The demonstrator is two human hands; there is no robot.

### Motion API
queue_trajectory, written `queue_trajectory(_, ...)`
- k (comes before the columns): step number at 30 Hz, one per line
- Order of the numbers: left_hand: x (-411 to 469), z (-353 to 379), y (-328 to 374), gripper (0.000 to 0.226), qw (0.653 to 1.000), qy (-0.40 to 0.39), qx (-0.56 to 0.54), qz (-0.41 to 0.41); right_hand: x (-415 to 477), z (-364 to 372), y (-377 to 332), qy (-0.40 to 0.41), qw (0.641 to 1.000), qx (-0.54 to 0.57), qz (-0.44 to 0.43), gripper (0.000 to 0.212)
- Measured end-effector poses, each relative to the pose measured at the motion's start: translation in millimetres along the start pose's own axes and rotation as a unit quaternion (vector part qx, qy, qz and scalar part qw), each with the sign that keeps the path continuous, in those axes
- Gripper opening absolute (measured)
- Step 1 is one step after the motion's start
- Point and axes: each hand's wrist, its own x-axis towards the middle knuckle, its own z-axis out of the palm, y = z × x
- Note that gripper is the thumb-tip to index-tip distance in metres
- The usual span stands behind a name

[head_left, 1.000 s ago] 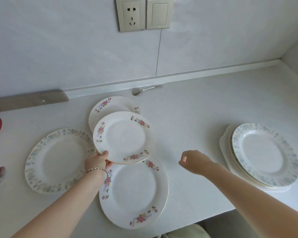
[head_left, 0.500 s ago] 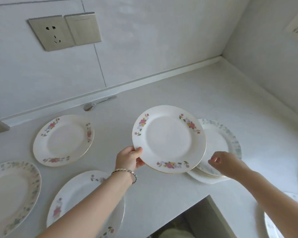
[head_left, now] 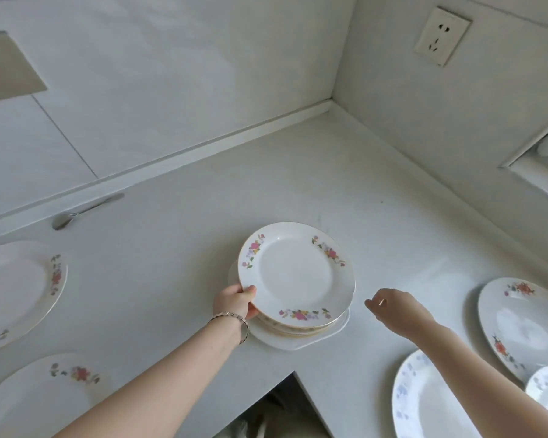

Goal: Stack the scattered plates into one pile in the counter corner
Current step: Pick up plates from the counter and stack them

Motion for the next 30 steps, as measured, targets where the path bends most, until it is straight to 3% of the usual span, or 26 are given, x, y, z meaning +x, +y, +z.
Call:
queue_trajectory(5,16.3,-6.8,-3.0,0.024,0.99,0.051,0.128,0.001,9.1,2.0,6.4,-0.008,1.0,-0.005,-0.008,0.017)
queue_trajectory(8,17.6,-9.6,2.4,0.019,0.967,0.039,0.253,0.005,10.2,7.0,6.0,-0.014,1.0,-0.001,-0.012,0.016)
queue_trajectory(11,11.8,-8.8,10.1,0.023,0.91,0.016,0.414,0.009,10.3,12.8,5.5,-0.022,1.0,0.001,-0.02,0.016)
queue_trajectory(14,9.1,-4.2,12.5,0.028,0.818,0.033,0.571,0.063,9.6,13.6,6.5,-0.022,1.0,-0.004,-0.02,0.016)
queue_trajectory(15,9.4,-1.5,11.7,0.029,0.804,0.042,0.587,0.081,9.3,12.4,7.0,-0.02,1.0,-0.005,-0.018,0.015)
queue_trajectory(18,14.1,7.3,3.8,0.063,0.826,0.052,0.553,0.098,7.6,8.2,6.7,-0.009,1.0,-0.011,-0.016,0.015)
queue_trajectory(22,15.9,10.0,-6.5,0.081,0.817,0.055,0.566,0.099,3.5,-0.8,-0.9,0.022,0.999,-0.018,-0.018,0.02)
queue_trajectory(27,13.7,-9.1,0.3,0.07,0.798,0.019,0.593,0.108,-12.4,-17.1,-42.1,0.081,0.992,0.013,-0.096,0.023)
queue_trajectory(30,13.4,-39.5,9.4,0.055,0.804,0.049,0.585,0.099,-23.7,-14.4,-90.3,0.059,0.982,-0.004,-0.182,0.023)
